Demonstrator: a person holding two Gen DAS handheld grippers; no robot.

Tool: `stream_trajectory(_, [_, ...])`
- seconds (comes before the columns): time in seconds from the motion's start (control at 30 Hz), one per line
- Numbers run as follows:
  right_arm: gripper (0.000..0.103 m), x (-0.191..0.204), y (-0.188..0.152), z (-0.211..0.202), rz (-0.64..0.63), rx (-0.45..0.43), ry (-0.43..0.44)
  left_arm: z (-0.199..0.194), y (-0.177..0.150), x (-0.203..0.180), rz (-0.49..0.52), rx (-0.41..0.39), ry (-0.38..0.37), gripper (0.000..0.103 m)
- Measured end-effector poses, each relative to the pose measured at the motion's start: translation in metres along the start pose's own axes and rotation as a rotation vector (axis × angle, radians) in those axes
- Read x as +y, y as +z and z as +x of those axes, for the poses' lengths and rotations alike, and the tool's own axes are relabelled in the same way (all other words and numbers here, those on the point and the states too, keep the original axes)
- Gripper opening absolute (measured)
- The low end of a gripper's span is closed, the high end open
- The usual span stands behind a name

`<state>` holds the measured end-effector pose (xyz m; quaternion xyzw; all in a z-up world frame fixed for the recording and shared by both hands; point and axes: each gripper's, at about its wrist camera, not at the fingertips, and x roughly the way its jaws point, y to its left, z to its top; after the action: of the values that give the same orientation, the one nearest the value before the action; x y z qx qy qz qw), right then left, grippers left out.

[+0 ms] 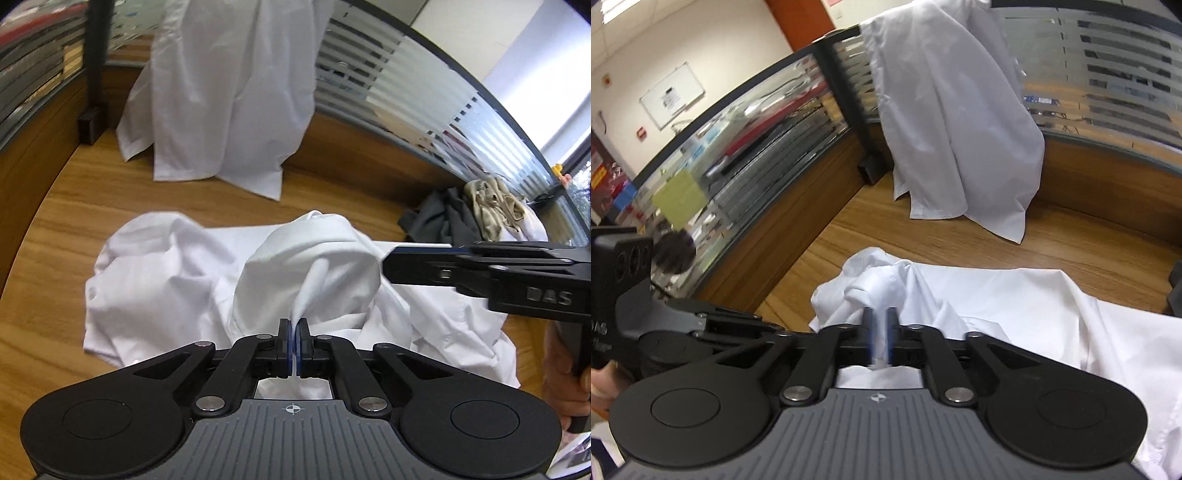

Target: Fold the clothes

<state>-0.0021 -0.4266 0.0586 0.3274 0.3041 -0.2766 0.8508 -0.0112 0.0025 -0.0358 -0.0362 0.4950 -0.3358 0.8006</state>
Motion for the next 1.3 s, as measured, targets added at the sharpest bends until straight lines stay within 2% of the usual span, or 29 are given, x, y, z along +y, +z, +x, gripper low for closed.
stream_trajectory(0.03, [0.032, 0.001, -0.002, -0.002, -0.005, 0.006, -0.006, -0.001, -0.002, 0.003, -0.006, -0.001, -0.009, 0.005])
stream_trajectory(0.1, [0.039, 0.001, -0.006, -0.003, -0.019, 0.020, -0.021, -0.002, -0.003, 0.007, -0.027, -0.009, -0.038, 0.007])
stream_trajectory(0.17, [0.048, 0.000, -0.011, -0.001, -0.029, 0.040, -0.041, -0.002, 0.000, 0.009, -0.030, -0.023, -0.056, 0.027])
stream_trajectory(0.23, [0.059, 0.000, -0.017, 0.004, -0.048, 0.060, -0.071, 0.001, 0.004, 0.007, -0.015, -0.042, -0.061, 0.043])
stream_trajectory(0.27, [0.061, 0.001, -0.019, 0.007, -0.059, 0.069, -0.087, 0.004, 0.007, 0.005, -0.005, -0.045, -0.063, 0.048])
stream_trajectory(0.33, [0.066, 0.004, -0.024, 0.015, -0.076, 0.089, -0.115, 0.012, 0.011, 0.003, 0.004, -0.043, -0.071, 0.050])
stream_trajectory(0.43, [0.068, 0.006, -0.032, 0.027, -0.097, 0.110, -0.141, 0.029, 0.015, 0.006, -0.044, -0.002, -0.097, 0.046])
stream_trajectory(0.47, [0.069, 0.007, -0.035, 0.031, -0.103, 0.114, -0.152, 0.032, 0.014, 0.006, -0.050, 0.001, -0.093, 0.026])
stream_trajectory(0.5, [0.071, 0.007, -0.038, 0.035, -0.107, 0.118, -0.166, 0.034, 0.013, 0.006, -0.052, 0.001, -0.087, 0.013])
stream_trajectory(0.53, [0.072, 0.007, -0.040, 0.039, -0.108, 0.121, -0.180, 0.036, 0.012, 0.006, -0.054, 0.001, -0.080, 0.007])
stream_trajectory(0.57, [0.072, 0.005, -0.042, 0.043, -0.102, 0.122, -0.193, 0.036, 0.009, 0.005, -0.052, -0.010, -0.063, 0.004])
stream_trajectory(0.8, [0.073, -0.016, -0.060, 0.063, -0.068, 0.144, -0.339, 0.013, -0.006, 0.017, -0.100, -0.132, 0.115, 0.003])
stream_trajectory(0.9, [0.073, -0.030, -0.073, 0.055, -0.049, 0.155, -0.403, 0.013, -0.012, 0.036, -0.176, -0.116, 0.112, 0.003])
stream_trajectory(1.03, [0.073, -0.048, -0.085, 0.043, 0.036, 0.190, -0.363, 0.017, -0.018, 0.041, -0.170, -0.066, 0.079, 0.005])
stream_trajectory(1.1, [0.073, -0.044, -0.085, 0.038, 0.023, 0.190, -0.351, 0.010, -0.018, 0.043, -0.179, -0.079, 0.051, 0.008])
stream_trajectory(1.17, [0.073, -0.037, -0.083, 0.032, 0.017, 0.171, -0.328, -0.001, -0.014, 0.042, -0.166, -0.109, 0.046, 0.023])
stream_trajectory(1.3, [0.073, -0.022, -0.070, 0.025, -0.002, 0.108, -0.285, -0.016, -0.005, 0.032, -0.106, -0.155, 0.021, 0.041])
